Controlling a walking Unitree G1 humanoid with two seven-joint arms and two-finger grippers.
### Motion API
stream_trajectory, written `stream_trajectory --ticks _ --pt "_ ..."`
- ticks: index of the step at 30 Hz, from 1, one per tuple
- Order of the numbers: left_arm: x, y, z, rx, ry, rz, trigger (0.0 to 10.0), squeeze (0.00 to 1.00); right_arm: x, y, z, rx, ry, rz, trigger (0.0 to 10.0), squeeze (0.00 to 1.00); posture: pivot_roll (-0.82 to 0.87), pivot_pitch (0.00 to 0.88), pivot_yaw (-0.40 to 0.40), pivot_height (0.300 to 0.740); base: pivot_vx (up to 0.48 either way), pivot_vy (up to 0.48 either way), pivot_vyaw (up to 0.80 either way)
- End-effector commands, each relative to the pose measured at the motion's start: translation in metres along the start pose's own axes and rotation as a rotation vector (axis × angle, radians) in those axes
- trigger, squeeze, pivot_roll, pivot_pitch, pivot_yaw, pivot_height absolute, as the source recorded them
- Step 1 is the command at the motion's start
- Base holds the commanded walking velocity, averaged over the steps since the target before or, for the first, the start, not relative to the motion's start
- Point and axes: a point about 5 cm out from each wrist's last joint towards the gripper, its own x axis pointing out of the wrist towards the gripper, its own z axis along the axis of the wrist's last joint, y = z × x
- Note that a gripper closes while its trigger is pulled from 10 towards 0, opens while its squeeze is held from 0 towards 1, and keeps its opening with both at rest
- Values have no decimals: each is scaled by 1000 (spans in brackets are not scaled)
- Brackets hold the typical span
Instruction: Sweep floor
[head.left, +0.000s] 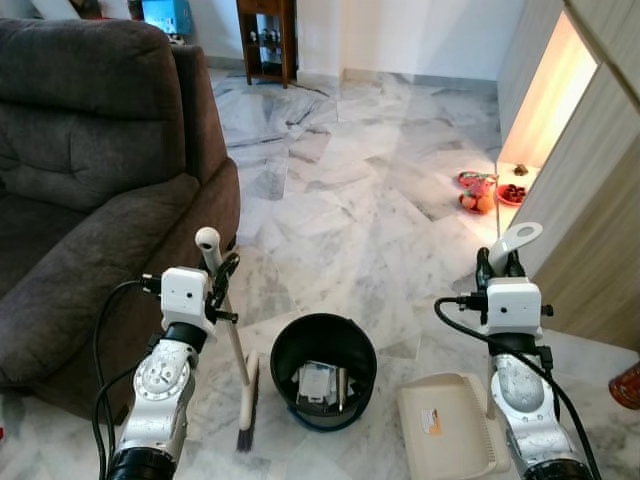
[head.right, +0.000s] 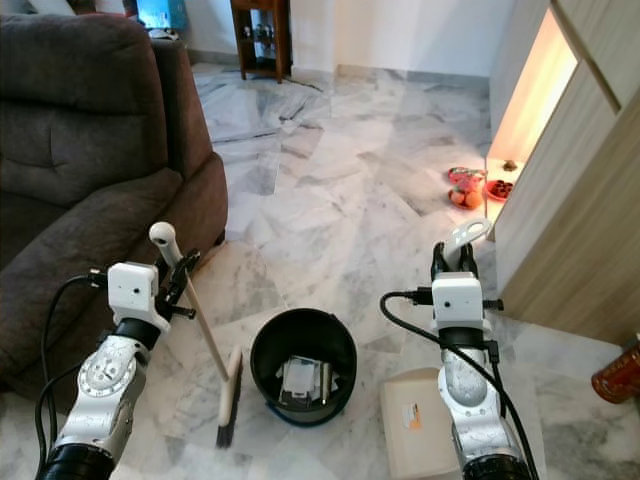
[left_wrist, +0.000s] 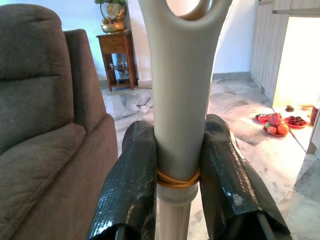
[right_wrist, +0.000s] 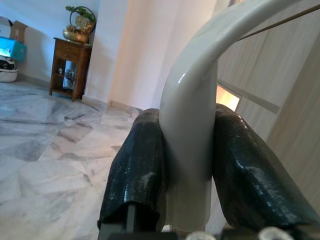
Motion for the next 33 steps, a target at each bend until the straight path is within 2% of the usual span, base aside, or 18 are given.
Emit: stream_trajectory --ticks 1,33 --pt "5 0 8 19 -33 -5 10000 0 5 0 7 2 -39 3 10000 0 19 0 20 740 -240 0 0" --pt "5 -2 8 14 -33 -4 10000 0 8 1 9 8 -47 14 10000 0 16 0 12 740 -242 0 0"
